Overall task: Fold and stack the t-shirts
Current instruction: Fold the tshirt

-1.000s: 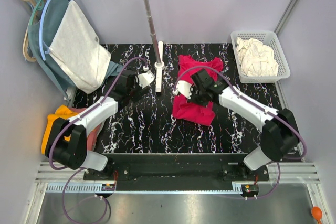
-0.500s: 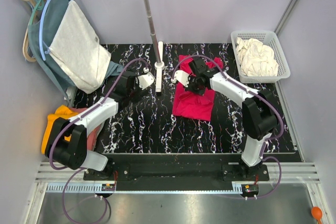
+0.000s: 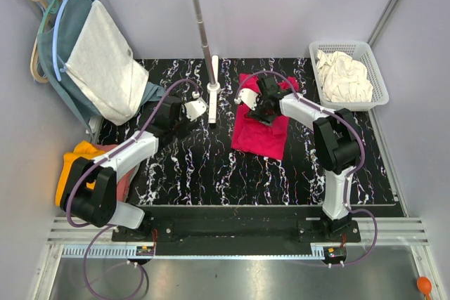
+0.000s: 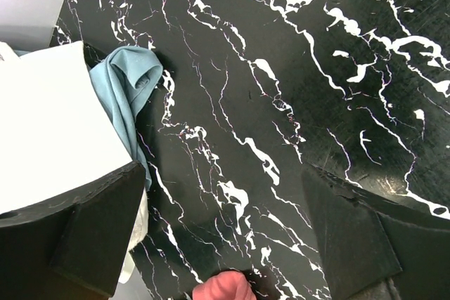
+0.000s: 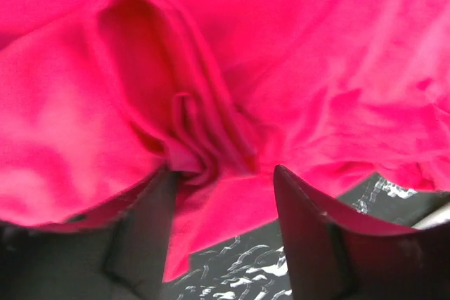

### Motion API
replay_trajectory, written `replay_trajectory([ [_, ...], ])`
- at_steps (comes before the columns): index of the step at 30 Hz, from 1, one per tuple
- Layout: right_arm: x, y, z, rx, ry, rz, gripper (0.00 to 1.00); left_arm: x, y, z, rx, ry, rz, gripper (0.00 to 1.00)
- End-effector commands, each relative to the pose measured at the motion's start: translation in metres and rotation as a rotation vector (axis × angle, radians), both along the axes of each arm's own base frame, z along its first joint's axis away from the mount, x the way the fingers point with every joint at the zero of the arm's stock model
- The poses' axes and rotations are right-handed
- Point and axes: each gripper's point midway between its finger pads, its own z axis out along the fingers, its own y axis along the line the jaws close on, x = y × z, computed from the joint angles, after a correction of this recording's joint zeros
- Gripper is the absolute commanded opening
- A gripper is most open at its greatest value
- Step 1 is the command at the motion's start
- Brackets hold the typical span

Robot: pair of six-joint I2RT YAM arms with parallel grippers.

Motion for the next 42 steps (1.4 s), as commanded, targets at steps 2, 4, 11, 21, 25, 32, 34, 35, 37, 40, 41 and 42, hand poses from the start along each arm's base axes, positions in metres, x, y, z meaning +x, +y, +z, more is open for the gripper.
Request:
replay_trajectory([
  [2, 0.046, 0.001, 0.040, 0.055, -0.198, -0.118, 0.72, 0.004, -0.008, 0.005, -0.056, -0.031, -0.015, 0.99],
  [4, 0.048, -0.003, 0.044, 0.050, -0.219, -0.141, 0.76, 0.005, -0.009, 0.006, -0.060, -0.031, -0.014, 0.99],
  [11, 0.052, -0.024, 0.072, -0.002, -0.328, -0.218, 0.78, 0.001, -0.021, 0.001, -0.066, -0.007, -0.042, 0.99],
  [21, 0.036, -0.055, 0.098, -0.077, -0.407, -0.288, 0.78, -0.010, -0.075, 0.012, -0.129, 0.028, -0.173, 0.99],
  [25, -0.005, -0.050, 0.101, 0.042, -0.322, -0.284, 0.92, -0.028, -0.118, 0.018, -0.208, 0.140, -0.314, 0.99],
  [32, -0.086, -0.062, 0.095, 0.146, -0.201, -0.275, 1.00, -0.038, -0.164, 0.012, -0.294, 0.317, -0.474, 0.99],
  [34, -0.111, -0.061, 0.077, 0.166, -0.130, -0.243, 1.00, -0.043, -0.174, 0.004, -0.318, 0.371, -0.499, 0.99],
  [35, -0.121, -0.060, 0.081, 0.187, -0.130, -0.226, 1.00, -0.050, -0.182, 0.005, -0.352, 0.409, -0.539, 0.99],
  [37, -0.141, -0.061, 0.062, 0.192, -0.078, -0.186, 0.99, -0.058, -0.192, -0.006, -0.375, 0.478, -0.564, 0.99],
  [40, -0.156, -0.061, 0.052, 0.207, -0.062, -0.149, 0.97, -0.064, -0.205, -0.020, -0.402, 0.570, -0.587, 0.99],
  [41, -0.158, -0.062, 0.051, 0.210, -0.069, -0.149, 0.95, -0.064, -0.209, -0.018, -0.414, 0.585, -0.601, 0.99],
  [42, -0.160, -0.063, 0.048, 0.208, -0.067, -0.150, 0.95, -0.064, -0.213, -0.021, -0.414, 0.598, -0.604, 0.99],
])
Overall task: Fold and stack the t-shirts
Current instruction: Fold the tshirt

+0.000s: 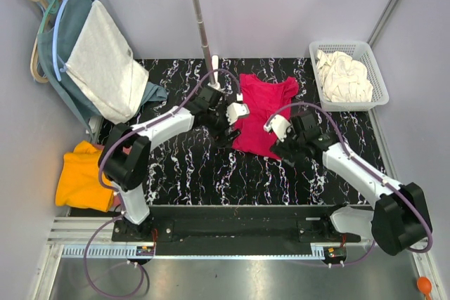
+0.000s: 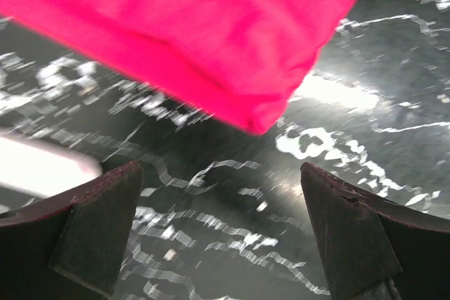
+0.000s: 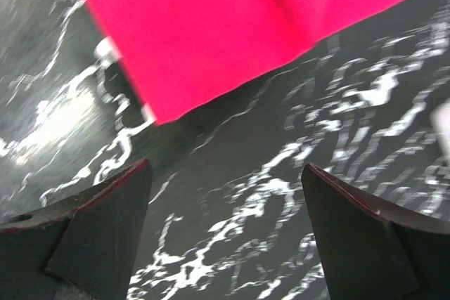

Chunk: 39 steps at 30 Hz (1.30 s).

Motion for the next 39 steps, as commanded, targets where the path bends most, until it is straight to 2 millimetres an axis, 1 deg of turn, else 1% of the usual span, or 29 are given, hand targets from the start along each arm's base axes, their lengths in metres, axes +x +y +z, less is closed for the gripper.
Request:
replay_trajectory([
  [1, -0.010, 0.009, -0.003, 0.060, -0.001, 0.048, 0.94, -0.011, -0.031, 0.003, -0.079, 0.117, -0.085, 0.99],
  [3, -0.010, 0.008, -0.008, 0.054, 0.009, 0.041, 0.92, -0.011, -0.036, -0.002, -0.072, 0.127, -0.100, 0.99],
  [6, -0.010, 0.012, -0.012, 0.068, 0.021, 0.049, 0.91, -0.008, -0.043, -0.011, -0.061, 0.139, -0.117, 0.99],
  [12, -0.002, 0.022, -0.020, 0.090, 0.034, 0.075, 0.88, -0.008, -0.044, -0.034, -0.019, 0.181, -0.139, 0.99],
  [14, -0.001, 0.025, -0.027, 0.093, 0.051, 0.079, 0.88, -0.008, -0.044, -0.038, -0.008, 0.180, -0.143, 0.99],
  [15, 0.001, 0.026, -0.028, 0.097, 0.051, 0.082, 0.87, -0.009, -0.044, -0.044, 0.003, 0.187, -0.144, 0.99],
  [16, 0.001, 0.027, -0.033, 0.093, 0.064, 0.085, 0.87, -0.008, -0.044, -0.046, 0.012, 0.185, -0.140, 0.99],
  [18, 0.006, 0.029, -0.036, 0.094, 0.058, 0.086, 0.86, -0.008, -0.044, -0.051, 0.022, 0.193, -0.139, 0.98],
  [19, 0.006, 0.029, -0.041, 0.088, 0.068, 0.088, 0.85, -0.008, -0.044, -0.053, 0.029, 0.193, -0.136, 0.97],
  [22, 0.010, 0.032, -0.048, 0.089, 0.073, 0.094, 0.84, -0.006, -0.043, -0.059, 0.047, 0.192, -0.127, 0.96],
  [24, 0.013, 0.034, -0.049, 0.093, 0.070, 0.098, 0.84, -0.007, -0.044, -0.063, 0.053, 0.202, -0.124, 0.95],
  [29, 0.016, 0.035, -0.059, 0.081, 0.079, 0.103, 0.82, -0.003, -0.045, -0.069, 0.070, 0.190, -0.089, 0.92],
  [32, 0.017, 0.035, -0.064, 0.078, 0.086, 0.104, 0.82, -0.002, -0.046, -0.076, 0.095, 0.164, -0.065, 0.83],
  [34, 0.018, 0.036, -0.068, 0.076, 0.091, 0.105, 0.81, -0.001, -0.047, -0.081, 0.118, 0.139, -0.050, 0.74],
  [39, 0.016, 0.037, -0.078, 0.078, 0.110, 0.107, 0.80, -0.008, -0.046, -0.094, 0.154, 0.121, -0.054, 0.57],
])
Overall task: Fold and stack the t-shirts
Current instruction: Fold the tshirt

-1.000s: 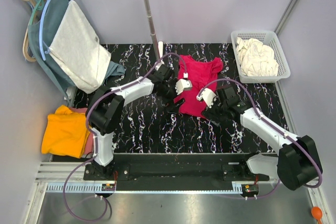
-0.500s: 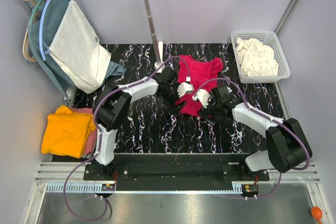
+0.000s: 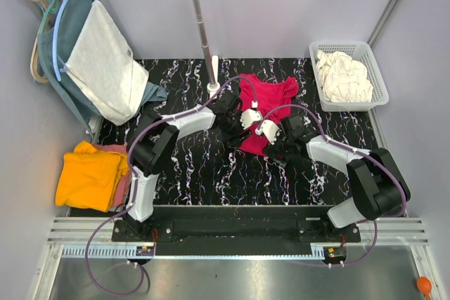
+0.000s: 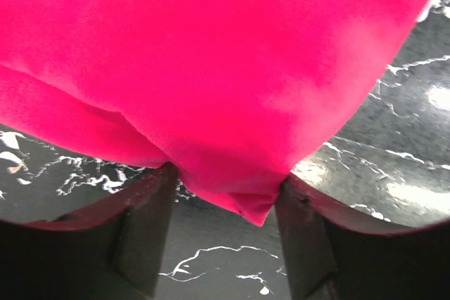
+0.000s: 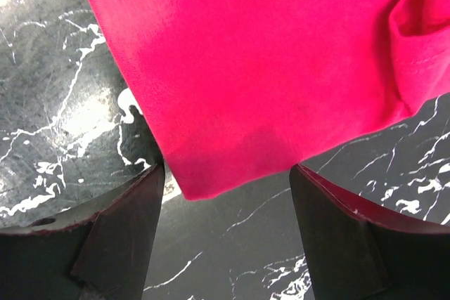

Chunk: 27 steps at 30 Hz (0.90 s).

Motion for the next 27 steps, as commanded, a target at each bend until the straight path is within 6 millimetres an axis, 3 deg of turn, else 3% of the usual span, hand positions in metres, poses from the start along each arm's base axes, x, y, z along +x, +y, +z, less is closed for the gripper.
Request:
replay_trajectory([
  [1, 0.012, 0.010, -0.003, 0.034, -0.027, 0.022, 0.79, -0.013, -0.001, -0.027, 0.068, -0.016, -0.019, 0.55],
  [6, 0.010, 0.014, -0.012, 0.043, 0.000, 0.025, 0.77, -0.020, 0.001, -0.034, 0.094, -0.029, -0.029, 0.53],
  [10, 0.012, 0.015, -0.016, 0.039, 0.010, 0.027, 0.64, -0.024, 0.002, -0.036, 0.104, -0.034, -0.033, 0.47],
  [19, 0.003, 0.010, -0.015, 0.030, 0.024, 0.027, 0.42, -0.034, 0.006, -0.032, 0.126, -0.064, -0.049, 0.47],
  [20, 0.002, 0.010, -0.015, 0.030, 0.029, 0.026, 0.35, -0.033, 0.006, -0.031, 0.128, -0.071, -0.049, 0.47],
  [23, -0.003, 0.008, -0.012, 0.024, 0.038, 0.026, 0.21, -0.037, 0.005, -0.029, 0.128, -0.077, -0.062, 0.40],
  [24, -0.004, 0.007, -0.012, 0.021, 0.039, 0.028, 0.10, -0.038, 0.005, -0.028, 0.129, -0.079, -0.064, 0.32],
  [27, -0.008, 0.005, -0.005, 0.025, 0.042, 0.021, 0.00, -0.045, 0.005, -0.023, 0.121, -0.076, -0.074, 0.17],
])
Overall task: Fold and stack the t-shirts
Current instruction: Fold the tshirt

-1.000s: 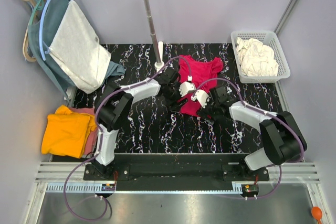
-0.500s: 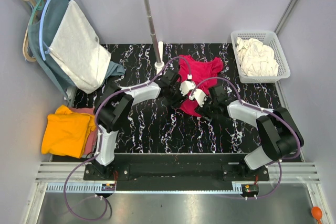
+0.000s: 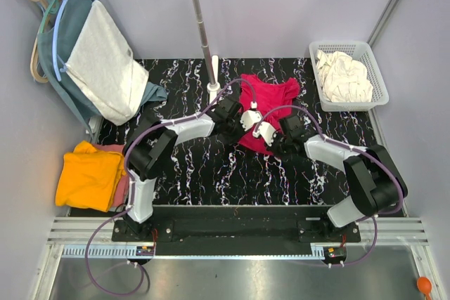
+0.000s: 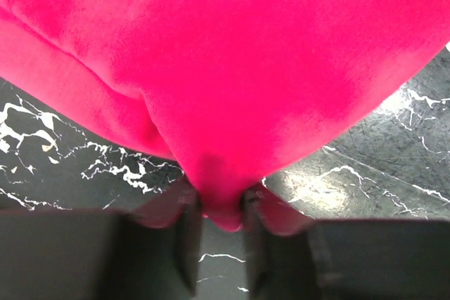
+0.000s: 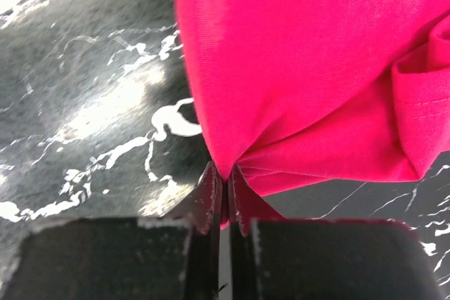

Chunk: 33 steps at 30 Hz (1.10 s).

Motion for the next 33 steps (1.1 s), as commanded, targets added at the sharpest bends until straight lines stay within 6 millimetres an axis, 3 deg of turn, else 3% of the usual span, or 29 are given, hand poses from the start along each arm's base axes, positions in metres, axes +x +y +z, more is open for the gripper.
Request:
replay_trajectory([
  [1, -0.010, -0.010, 0.002, -0.014, 0.038, -0.065, 0.00, -0.056, 0.005, -0.016, 0.114, 0.045, -0.181, 0.14],
  [4, -0.021, -0.004, 0.014, 0.022, 0.073, -0.055, 0.00, -0.065, 0.007, -0.008, 0.117, 0.035, -0.201, 0.00],
  [14, -0.070, 0.013, 0.049, 0.065, 0.152, 0.022, 0.00, -0.116, 0.030, 0.018, 0.167, 0.064, -0.276, 0.00],
  [22, -0.115, 0.043, 0.078, 0.118, 0.236, 0.143, 0.00, -0.161, 0.045, 0.040, 0.186, 0.094, -0.336, 0.00],
  [27, -0.116, 0.054, 0.114, 0.178, 0.173, 0.160, 0.00, -0.178, 0.047, 0.066, 0.144, 0.094, -0.349, 0.00],
  [33, -0.083, 0.043, 0.151, 0.142, -0.031, 0.095, 0.00, -0.148, 0.039, 0.106, 0.114, -0.065, -0.308, 0.00],
])
